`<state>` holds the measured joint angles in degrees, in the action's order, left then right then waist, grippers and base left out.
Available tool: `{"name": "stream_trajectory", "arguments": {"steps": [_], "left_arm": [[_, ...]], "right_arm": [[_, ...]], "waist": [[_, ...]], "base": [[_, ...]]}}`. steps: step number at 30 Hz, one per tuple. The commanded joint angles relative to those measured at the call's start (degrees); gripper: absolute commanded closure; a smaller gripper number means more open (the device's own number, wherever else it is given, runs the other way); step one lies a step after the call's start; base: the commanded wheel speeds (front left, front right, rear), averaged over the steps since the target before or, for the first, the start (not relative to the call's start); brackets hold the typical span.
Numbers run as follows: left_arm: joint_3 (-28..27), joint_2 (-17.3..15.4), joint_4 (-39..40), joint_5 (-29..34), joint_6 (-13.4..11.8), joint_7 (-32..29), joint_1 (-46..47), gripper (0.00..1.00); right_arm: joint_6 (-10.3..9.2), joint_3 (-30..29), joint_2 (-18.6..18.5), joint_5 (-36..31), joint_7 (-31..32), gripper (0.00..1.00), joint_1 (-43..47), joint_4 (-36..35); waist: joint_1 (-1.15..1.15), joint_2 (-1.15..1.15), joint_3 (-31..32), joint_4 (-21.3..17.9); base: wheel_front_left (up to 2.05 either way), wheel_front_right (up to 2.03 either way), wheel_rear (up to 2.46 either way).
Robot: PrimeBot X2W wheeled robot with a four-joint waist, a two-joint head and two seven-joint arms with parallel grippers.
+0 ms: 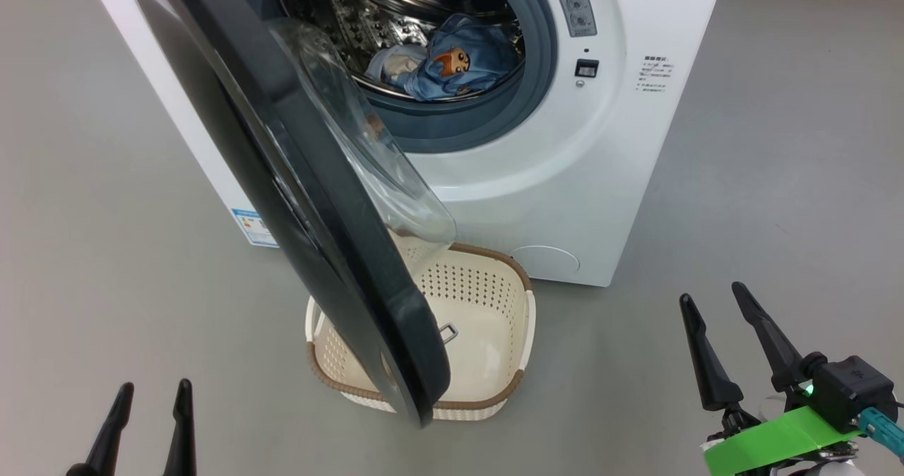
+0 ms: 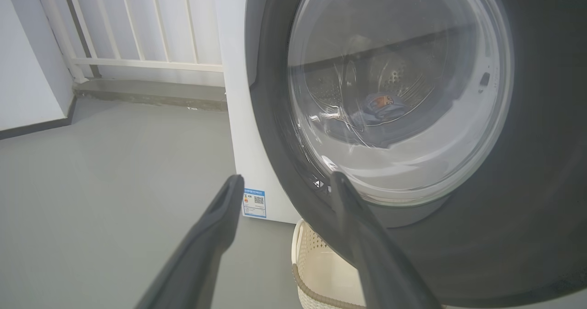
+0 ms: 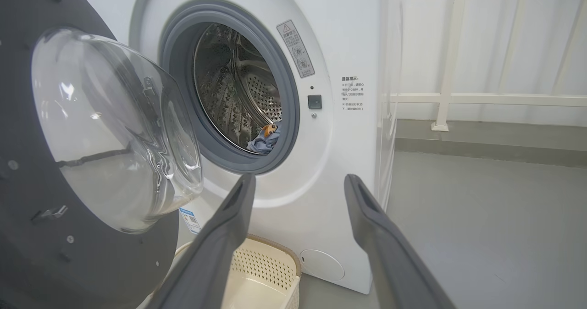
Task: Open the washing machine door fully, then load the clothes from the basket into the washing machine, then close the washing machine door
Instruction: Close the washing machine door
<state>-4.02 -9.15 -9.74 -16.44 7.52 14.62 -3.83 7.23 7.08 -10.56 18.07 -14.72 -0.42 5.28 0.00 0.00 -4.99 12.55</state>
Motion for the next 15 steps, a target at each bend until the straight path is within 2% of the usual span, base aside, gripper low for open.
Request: {"name": "stream_trajectory", "arguments": {"steps": [1, 5, 6, 7, 9, 10, 15], "left_arm": [[-2.5, -0.5, 1.6, 0.5, 0.0, 0.4, 0.7, 0.00], [-2.6, -0.5, 1.4, 0.5, 0.0, 0.4, 1.0, 0.00], [-2.6, -0.3, 1.4, 0.6, 0.0, 0.4, 1.0, 0.00], [-2.7, 0.0, 1.5, 0.7, 0.0, 0.4, 1.0, 0.00], [-2.7, 0.1, 1.6, 0.8, 0.0, 0.4, 1.0, 0.00], [-2.6, 0.3, 1.5, 0.8, 0.0, 0.4, 0.9, 0.00], [-2.5, 0.7, 1.4, 0.8, 0.0, 0.4, 0.8, 0.00]], "right_arm": [[0.25, 1.2, -0.8, -0.1, -0.3, 0.00, -1.6, -1.2], [0.25, 1.8, -0.7, -0.1, -0.3, 0.00, -2.1, -1.0], [0.25, 2.0, -0.6, -0.1, -0.3, 0.16, -2.3, -1.0], [0.25, 2.2, -0.6, 0.0, -0.3, 0.52, -2.5, -0.9], [0.25, 2.4, -0.6, 0.1, -0.3, 0.52, -2.8, -0.9], [0.25, 2.6, -0.5, 0.2, -0.3, 1.00, -3.1, -1.0], [0.25, 3.8, -0.5, 0.8, -0.3, 1.00, -5.3, -2.3]], "waist": [[0.00, 0.00, 0.0, 0.1], [0.00, 0.00, -0.1, 0.4], [0.00, 0.00, -0.1, 0.5], [0.00, 0.00, 0.0, 0.6], [0.00, 0.00, 0.0, 0.8], [0.00, 0.00, 0.0, 1.0], [0.00, 0.00, 0.3, 1.8]], "base": [[0.00, 0.00, 0.00], [0.00, 0.00, 0.00], [0.00, 0.00, 0.00], [0.00, 0.00, 0.00], [0.00, 0.00, 0.00], [0.00, 0.00, 0.00], [0.00, 0.00, 0.00]]}}
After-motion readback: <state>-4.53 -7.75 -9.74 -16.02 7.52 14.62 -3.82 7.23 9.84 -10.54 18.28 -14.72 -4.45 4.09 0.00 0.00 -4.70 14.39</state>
